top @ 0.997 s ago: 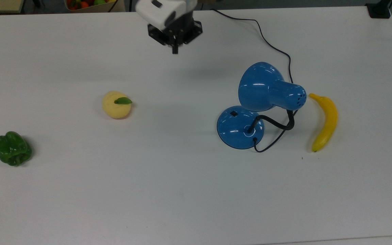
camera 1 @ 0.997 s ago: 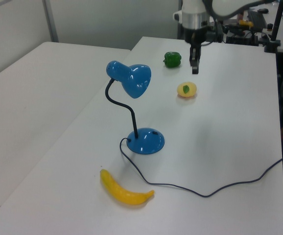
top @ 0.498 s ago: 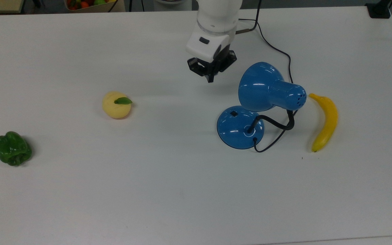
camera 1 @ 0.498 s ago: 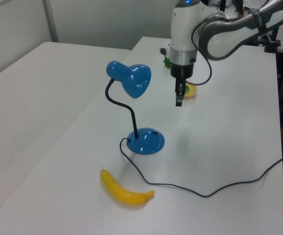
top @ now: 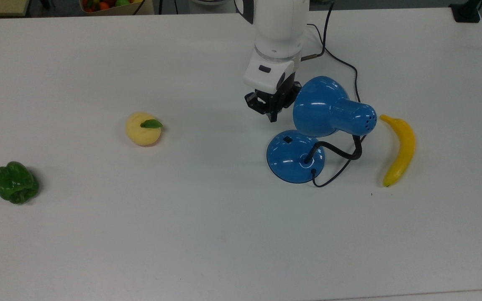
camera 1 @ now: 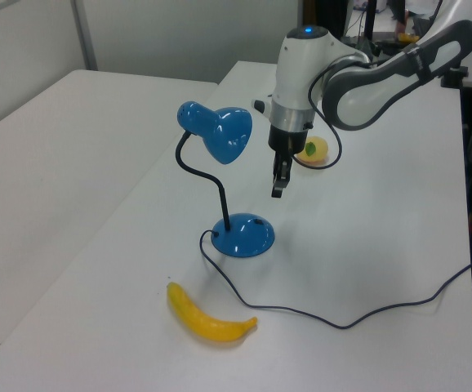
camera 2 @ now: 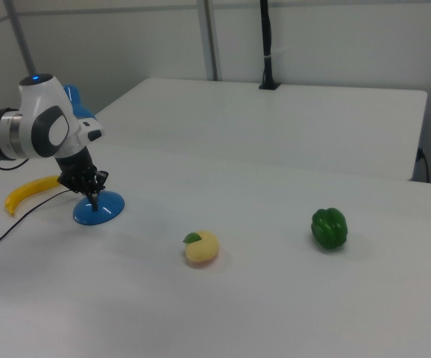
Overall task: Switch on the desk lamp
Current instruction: 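Lower the gripper onto the switch on the lamp base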
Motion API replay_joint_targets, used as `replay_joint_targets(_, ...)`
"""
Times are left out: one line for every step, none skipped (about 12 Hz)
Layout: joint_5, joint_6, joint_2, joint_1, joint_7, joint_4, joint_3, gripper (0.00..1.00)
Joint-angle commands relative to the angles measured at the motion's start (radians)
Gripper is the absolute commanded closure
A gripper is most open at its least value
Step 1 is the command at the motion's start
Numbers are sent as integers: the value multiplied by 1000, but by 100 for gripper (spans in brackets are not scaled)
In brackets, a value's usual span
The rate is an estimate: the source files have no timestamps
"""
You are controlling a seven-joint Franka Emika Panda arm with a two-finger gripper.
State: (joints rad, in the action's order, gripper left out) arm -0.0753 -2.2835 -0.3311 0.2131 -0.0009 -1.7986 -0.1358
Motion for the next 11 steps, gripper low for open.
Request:
replay_joint_targets(8,-85,-20,15,-24,-7,-1,100)
replay_joint_targets(8,-106,-35,22,-24,-5,-1,100)
replay_joint_targets(6,-120,-42,23,-24,-5,-1,100)
replay_joint_targets(8,-128,-49,25,-24,-5,-1,100)
replay_joint_targets(8,-145,-58,26,-24,-4,-1,100)
replay_joint_targets(8,-172,-63,26,-24,-4,-2,100)
replay_joint_targets(8,-186,-66,26,-24,-4,-2,100)
replay_joint_targets(6,-195,-80,28,-19,-2,-2,100)
replay_joint_targets(6,-195,-83,28,-19,-1,-2,100)
replay_joint_targets(8,-195,-85,28,-19,1,-2,100)
replay_joint_targets(8,-195,-85,28,-19,1,-2,100)
